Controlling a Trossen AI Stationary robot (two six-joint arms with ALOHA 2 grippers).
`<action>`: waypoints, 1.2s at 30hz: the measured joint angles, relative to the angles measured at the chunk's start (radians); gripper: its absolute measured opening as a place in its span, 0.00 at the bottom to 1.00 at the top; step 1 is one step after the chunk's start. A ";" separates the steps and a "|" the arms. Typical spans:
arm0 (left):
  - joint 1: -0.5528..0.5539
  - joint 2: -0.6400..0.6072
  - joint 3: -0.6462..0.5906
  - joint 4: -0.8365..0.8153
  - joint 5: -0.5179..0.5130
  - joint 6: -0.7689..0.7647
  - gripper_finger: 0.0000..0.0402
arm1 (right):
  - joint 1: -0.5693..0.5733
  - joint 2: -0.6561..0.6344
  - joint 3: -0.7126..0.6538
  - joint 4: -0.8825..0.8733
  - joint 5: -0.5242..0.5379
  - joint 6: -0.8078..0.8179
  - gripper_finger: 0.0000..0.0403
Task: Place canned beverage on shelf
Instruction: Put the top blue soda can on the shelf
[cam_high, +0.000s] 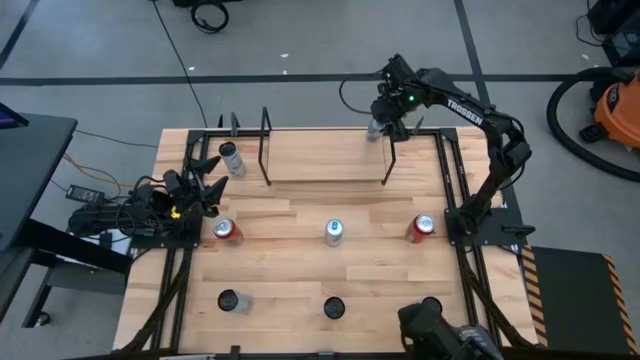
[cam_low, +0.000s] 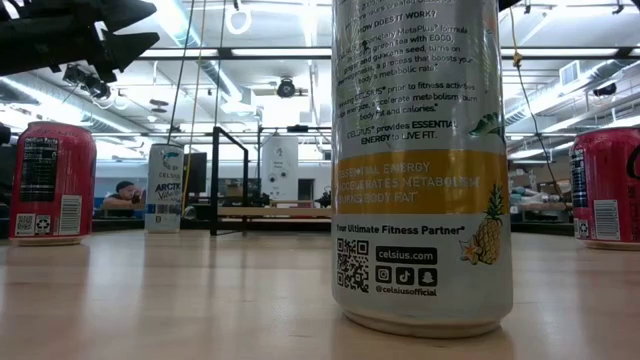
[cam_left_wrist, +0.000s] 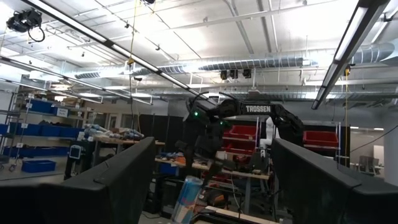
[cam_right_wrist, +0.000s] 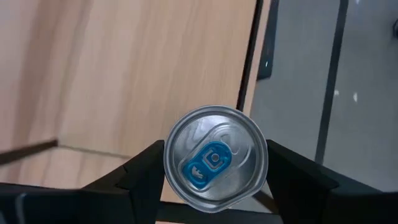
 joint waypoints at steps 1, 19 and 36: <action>0.000 0.000 0.000 0.000 0.000 0.000 0.80 | -0.002 -0.001 0.004 -0.005 -0.015 0.009 0.62; 0.000 0.000 0.000 0.000 0.000 0.001 0.80 | -0.014 0.061 0.012 -0.071 -0.096 0.144 0.62; 0.000 0.000 0.000 0.000 0.000 0.001 0.80 | -0.005 0.062 0.012 -0.038 -0.069 0.281 0.69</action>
